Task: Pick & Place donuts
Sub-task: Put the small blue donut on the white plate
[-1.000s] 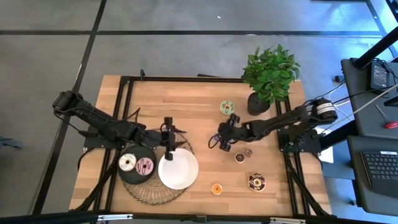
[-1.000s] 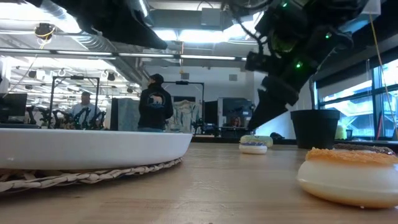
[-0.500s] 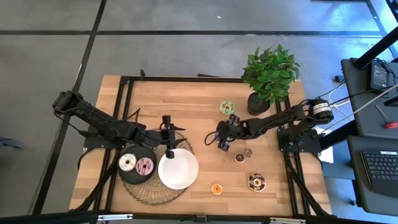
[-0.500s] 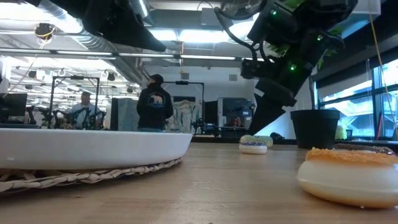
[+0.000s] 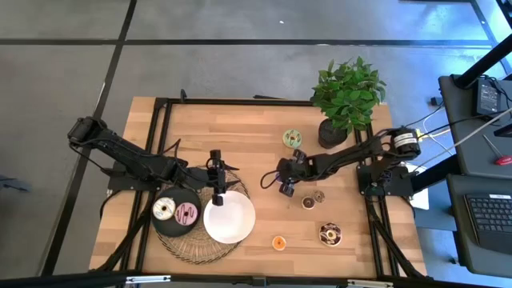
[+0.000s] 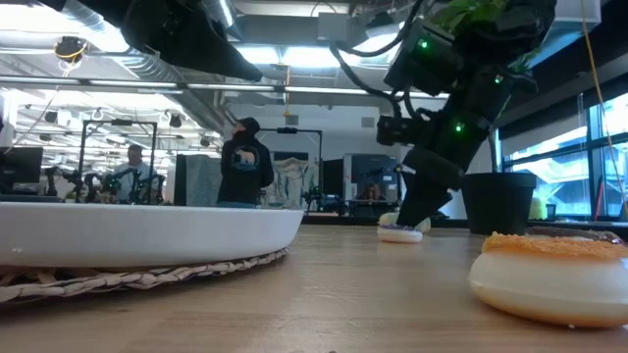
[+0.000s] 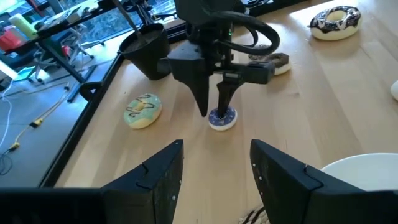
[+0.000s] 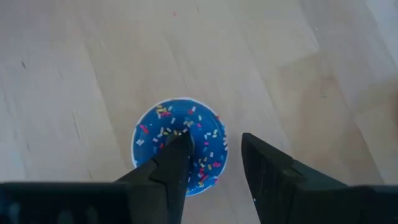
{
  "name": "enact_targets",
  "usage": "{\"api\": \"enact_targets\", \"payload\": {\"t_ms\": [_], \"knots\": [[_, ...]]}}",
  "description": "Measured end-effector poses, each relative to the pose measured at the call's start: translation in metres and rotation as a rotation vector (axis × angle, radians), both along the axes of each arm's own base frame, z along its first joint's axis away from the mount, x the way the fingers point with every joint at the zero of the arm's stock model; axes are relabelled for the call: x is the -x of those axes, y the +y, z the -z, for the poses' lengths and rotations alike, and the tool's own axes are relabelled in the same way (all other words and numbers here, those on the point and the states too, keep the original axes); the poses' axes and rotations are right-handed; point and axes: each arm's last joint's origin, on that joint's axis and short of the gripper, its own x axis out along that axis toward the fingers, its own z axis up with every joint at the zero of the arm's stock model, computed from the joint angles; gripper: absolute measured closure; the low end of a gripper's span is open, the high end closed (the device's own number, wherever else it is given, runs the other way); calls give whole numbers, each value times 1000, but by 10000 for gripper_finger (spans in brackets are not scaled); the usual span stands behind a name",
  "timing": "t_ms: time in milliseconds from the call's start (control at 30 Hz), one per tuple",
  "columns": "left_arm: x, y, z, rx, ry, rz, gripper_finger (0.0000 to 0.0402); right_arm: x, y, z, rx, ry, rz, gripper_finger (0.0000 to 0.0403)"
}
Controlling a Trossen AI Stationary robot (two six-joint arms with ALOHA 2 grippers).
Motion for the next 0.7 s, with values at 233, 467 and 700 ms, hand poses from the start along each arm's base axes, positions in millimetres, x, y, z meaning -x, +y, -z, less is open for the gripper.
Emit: {"api": "enact_targets", "payload": {"t_ms": [233, 467, 700], "knots": [[0, 0, 0, 0, 0, 0, 219, 0, 0, 0, 20, 10, -24, 265], [0, -2, 0, 67, -3, 33, 219, 1, 0, -2, 55, 19, -65, 334], [-1, -3, 0, 212, -30, 9, 219, 0, -3, -18, 157, -15, -90, 393]]}}
